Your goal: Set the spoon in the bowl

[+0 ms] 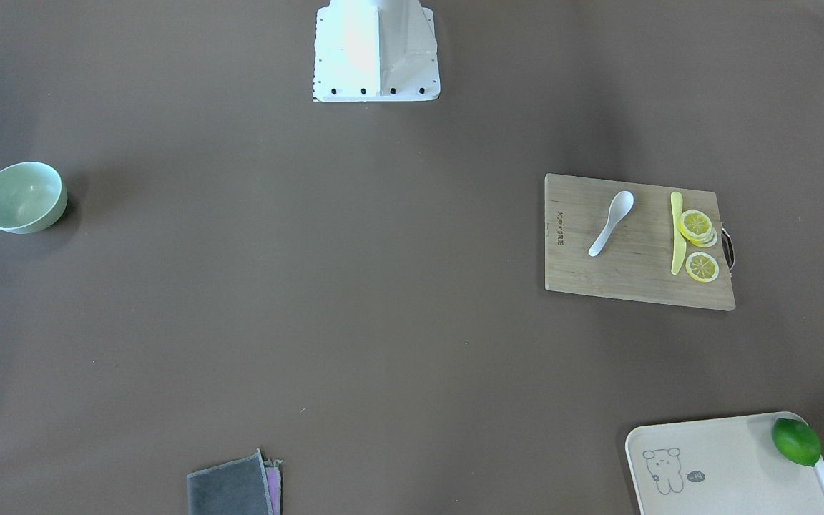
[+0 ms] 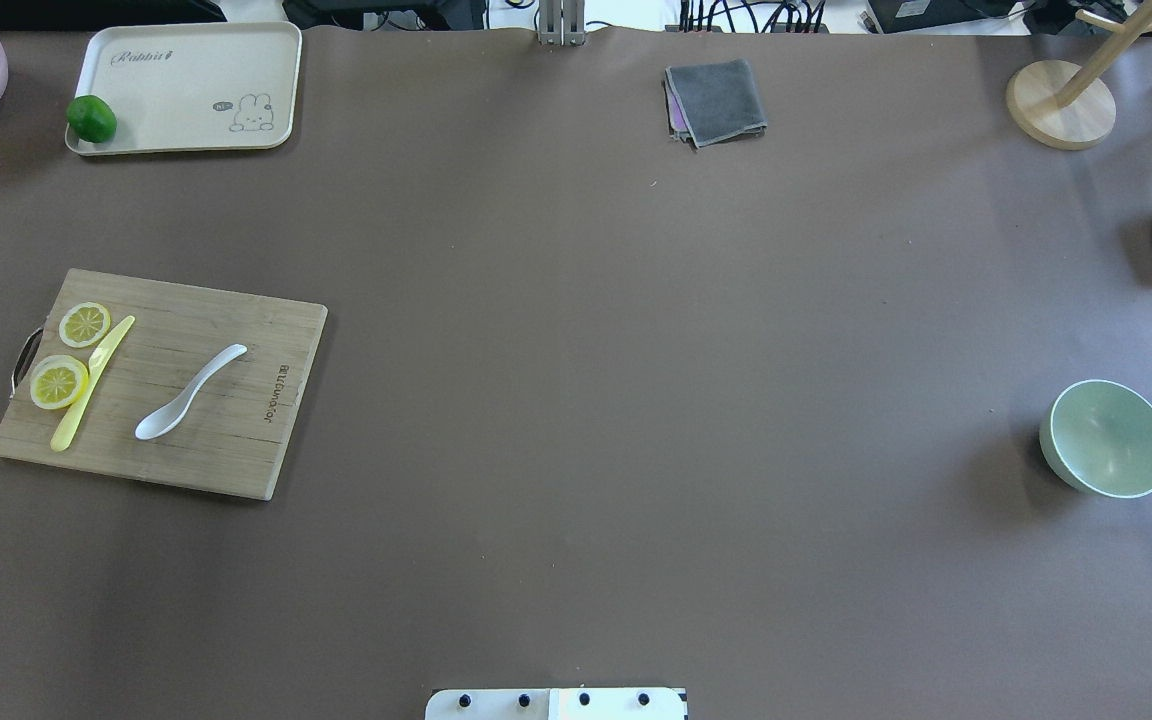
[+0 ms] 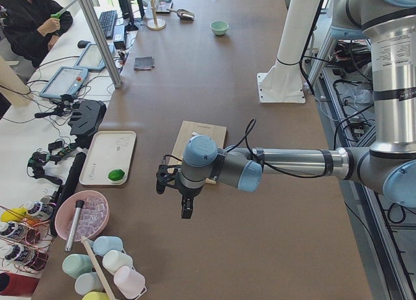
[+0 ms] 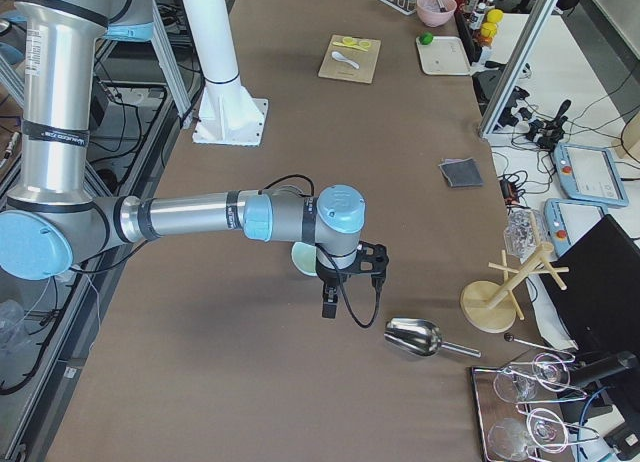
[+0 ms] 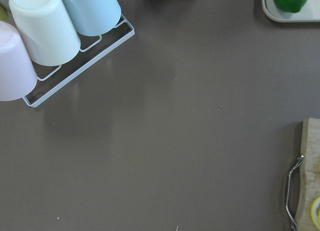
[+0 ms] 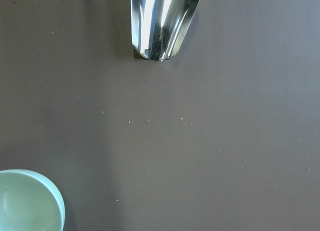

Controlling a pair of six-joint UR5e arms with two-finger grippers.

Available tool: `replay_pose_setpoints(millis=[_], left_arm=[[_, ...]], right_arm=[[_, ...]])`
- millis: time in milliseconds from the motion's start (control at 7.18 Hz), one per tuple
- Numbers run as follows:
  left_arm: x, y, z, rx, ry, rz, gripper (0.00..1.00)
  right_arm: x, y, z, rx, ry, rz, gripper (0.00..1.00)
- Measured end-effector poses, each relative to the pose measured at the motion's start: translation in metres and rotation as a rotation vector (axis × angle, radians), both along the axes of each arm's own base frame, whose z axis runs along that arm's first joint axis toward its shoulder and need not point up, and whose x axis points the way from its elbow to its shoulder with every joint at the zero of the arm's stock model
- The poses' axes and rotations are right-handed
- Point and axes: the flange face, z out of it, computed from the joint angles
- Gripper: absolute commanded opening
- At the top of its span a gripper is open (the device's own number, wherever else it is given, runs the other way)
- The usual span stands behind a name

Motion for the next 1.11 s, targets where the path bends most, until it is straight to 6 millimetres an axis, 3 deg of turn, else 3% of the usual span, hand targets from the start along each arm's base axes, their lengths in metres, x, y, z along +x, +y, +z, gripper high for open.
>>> replay_pose_setpoints(millis=[1115], left_arm=[[0.0001, -0.0050, -0.0020, 0.004, 0.000, -0.001, 0.98]], right_arm=[[-0.0004, -0.0013, -0.0034, 0.014, -0.002, -0.007, 1.00]])
